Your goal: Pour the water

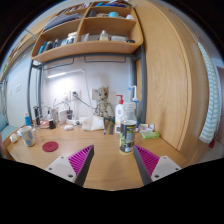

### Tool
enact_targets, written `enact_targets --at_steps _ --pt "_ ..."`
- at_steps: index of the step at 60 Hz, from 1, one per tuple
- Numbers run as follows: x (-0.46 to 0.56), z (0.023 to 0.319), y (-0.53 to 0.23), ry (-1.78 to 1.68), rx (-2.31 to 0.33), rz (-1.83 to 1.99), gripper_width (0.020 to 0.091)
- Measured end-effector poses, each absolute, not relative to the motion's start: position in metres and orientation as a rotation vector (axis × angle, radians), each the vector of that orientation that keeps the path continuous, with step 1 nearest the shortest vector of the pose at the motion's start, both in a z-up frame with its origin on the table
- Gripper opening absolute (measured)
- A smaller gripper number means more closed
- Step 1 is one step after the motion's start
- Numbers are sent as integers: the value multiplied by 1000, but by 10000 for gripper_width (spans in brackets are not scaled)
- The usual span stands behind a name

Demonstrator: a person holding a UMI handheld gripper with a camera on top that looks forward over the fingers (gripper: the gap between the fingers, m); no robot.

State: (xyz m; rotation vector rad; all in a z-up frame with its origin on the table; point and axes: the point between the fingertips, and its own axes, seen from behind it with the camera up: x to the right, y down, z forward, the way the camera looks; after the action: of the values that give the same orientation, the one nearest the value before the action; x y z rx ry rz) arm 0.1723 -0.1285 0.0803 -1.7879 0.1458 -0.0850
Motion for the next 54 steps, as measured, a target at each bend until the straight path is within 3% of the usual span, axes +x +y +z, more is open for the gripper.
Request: enact_targets --at_steps 24,30,34,37,54 --pt "251 79 -26 87 -1749 -169 789" --pt "245 82 -12 74 -1730 -133 686" --pt "246 90 -4 71 -1708 -134 577" --pt "246 93 -2 63 -1690 -141 450" --pt "247 92 -1 86 -1678 -159 262"
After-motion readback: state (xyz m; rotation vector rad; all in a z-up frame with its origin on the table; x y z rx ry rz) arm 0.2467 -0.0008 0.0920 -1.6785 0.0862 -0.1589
